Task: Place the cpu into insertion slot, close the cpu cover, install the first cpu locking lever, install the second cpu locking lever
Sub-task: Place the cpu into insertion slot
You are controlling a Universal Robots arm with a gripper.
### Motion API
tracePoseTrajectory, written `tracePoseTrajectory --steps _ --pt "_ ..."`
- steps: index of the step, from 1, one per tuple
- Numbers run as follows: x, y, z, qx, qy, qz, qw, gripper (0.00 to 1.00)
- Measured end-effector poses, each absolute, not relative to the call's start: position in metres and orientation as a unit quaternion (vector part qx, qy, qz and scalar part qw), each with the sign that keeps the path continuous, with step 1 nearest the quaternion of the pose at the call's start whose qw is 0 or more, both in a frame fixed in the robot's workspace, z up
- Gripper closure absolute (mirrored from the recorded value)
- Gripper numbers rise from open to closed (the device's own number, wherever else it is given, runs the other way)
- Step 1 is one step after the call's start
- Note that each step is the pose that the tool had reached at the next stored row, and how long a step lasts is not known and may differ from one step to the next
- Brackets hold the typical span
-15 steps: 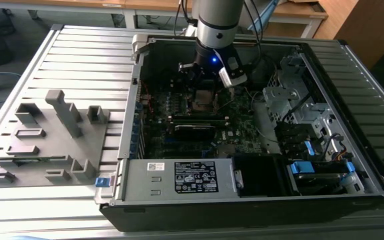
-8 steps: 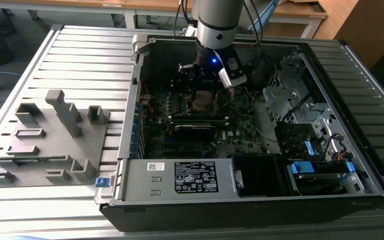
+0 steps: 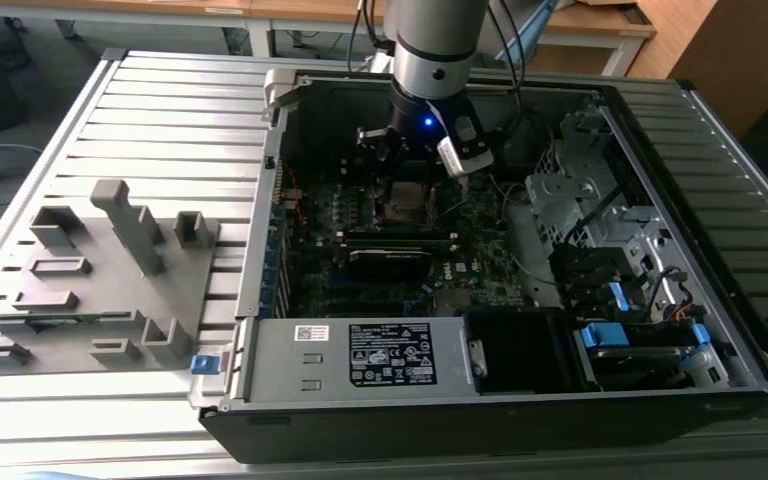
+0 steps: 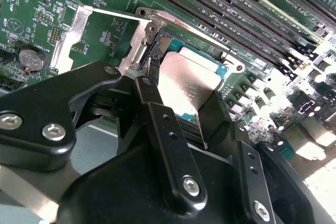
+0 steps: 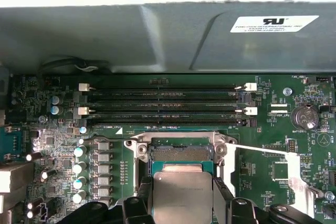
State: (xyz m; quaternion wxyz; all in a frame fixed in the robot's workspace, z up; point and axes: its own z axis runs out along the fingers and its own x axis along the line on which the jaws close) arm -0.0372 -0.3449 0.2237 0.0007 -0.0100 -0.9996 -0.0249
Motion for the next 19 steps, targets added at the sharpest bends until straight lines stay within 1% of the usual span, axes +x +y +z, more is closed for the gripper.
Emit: tracePoseTrajectory --steps 19 --pt "-0.036 -0.3444 0.2227 -0.01 -1.0 -0.025 0.001 0.46"
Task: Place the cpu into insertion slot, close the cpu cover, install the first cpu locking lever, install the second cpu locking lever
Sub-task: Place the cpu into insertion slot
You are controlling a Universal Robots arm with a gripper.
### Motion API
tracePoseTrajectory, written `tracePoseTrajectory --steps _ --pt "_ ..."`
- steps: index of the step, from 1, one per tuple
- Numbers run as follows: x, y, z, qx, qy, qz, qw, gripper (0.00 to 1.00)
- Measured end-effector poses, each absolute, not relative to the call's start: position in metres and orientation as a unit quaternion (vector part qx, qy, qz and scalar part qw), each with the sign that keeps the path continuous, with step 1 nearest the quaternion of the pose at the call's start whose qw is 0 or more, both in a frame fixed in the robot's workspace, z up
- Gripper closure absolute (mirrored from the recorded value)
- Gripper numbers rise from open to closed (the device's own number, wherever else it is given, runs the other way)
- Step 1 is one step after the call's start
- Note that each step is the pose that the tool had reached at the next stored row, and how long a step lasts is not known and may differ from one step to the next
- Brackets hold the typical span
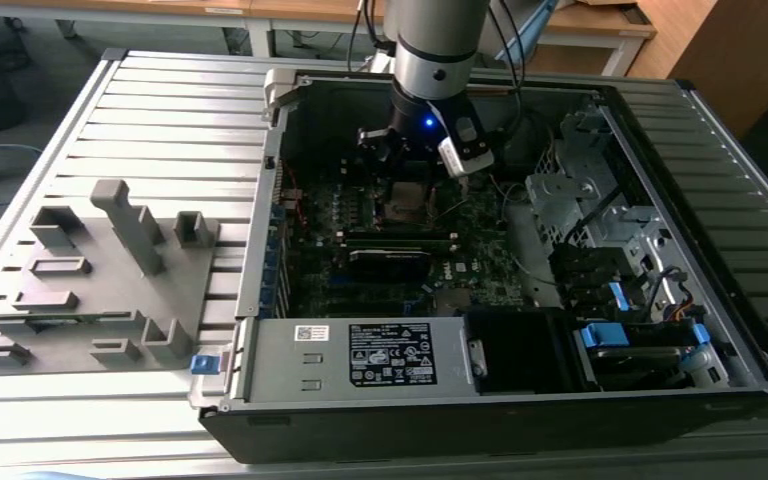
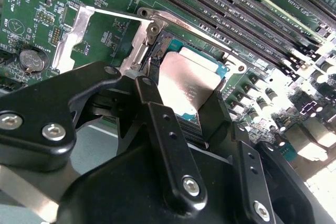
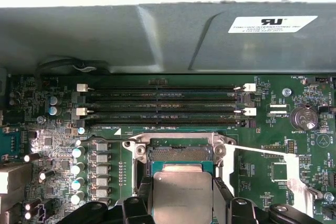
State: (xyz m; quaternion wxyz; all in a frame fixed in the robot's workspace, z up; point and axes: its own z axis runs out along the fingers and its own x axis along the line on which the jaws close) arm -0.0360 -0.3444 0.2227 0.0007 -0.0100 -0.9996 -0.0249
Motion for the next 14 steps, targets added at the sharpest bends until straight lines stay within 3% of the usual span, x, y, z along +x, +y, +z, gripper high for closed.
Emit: tracePoseTrajectory --steps 14 --pt "-0.036 -0.3444 0.2212 -0.122 -0.992 -0.025 -0.002 0.46"
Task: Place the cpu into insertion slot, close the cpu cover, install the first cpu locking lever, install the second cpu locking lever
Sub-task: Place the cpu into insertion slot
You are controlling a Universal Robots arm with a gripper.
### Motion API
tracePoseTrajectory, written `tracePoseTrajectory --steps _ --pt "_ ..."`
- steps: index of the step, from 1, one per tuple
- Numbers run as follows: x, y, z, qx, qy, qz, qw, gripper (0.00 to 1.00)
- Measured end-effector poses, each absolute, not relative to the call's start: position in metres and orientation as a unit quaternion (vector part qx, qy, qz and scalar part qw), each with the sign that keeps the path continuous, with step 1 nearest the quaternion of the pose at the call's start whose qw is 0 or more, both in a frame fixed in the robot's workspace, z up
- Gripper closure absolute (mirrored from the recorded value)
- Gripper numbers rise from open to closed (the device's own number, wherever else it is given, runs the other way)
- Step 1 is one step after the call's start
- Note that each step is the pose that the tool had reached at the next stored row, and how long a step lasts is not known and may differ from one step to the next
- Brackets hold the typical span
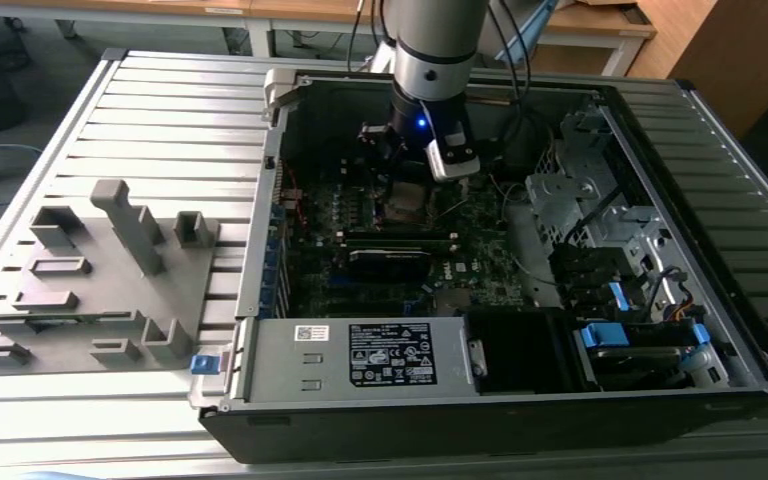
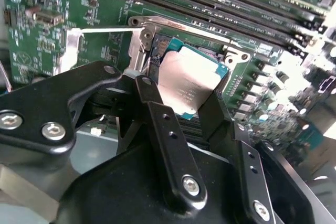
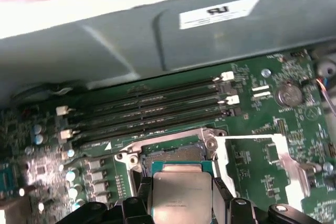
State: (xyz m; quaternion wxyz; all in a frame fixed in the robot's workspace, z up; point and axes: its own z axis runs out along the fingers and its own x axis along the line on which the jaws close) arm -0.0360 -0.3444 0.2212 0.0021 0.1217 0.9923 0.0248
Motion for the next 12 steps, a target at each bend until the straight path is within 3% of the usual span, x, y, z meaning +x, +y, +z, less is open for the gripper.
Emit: tracePoseTrajectory --steps 12 --pt "-0.036 -0.3444 0.2211 0.172 0.985 0.025 0.003 0.46"
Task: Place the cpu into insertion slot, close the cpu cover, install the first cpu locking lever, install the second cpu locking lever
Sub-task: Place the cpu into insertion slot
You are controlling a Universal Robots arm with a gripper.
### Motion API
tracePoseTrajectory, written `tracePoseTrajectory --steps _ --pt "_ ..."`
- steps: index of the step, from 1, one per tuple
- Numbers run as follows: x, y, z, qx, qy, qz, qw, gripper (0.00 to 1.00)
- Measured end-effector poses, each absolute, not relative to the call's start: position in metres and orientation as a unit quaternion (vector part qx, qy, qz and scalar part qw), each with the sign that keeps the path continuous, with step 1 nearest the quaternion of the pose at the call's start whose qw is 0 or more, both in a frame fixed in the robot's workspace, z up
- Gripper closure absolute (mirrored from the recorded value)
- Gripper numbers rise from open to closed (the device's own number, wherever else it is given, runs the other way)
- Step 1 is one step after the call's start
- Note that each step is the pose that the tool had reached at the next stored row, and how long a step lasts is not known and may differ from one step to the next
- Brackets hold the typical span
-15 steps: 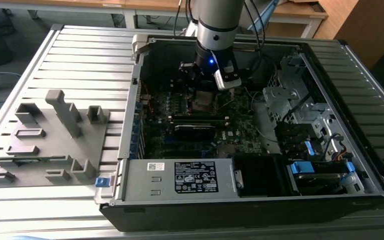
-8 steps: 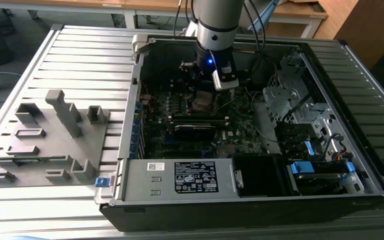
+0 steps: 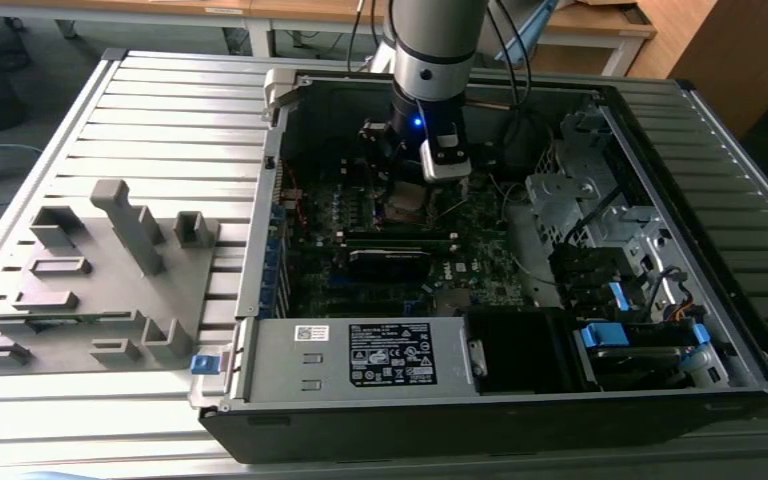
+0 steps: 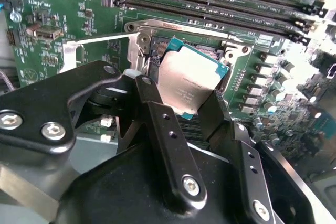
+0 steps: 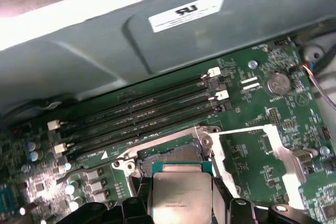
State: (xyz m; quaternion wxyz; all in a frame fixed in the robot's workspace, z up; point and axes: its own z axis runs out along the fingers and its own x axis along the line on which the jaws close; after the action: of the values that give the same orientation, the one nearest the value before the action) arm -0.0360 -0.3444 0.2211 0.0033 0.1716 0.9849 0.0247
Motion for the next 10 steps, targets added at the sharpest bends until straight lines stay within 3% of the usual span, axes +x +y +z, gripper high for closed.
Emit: tracePoseTrajectory --steps 10 --pt "-0.036 -0.3444 0.2211 0.177 0.984 0.025 0.003 0.46"
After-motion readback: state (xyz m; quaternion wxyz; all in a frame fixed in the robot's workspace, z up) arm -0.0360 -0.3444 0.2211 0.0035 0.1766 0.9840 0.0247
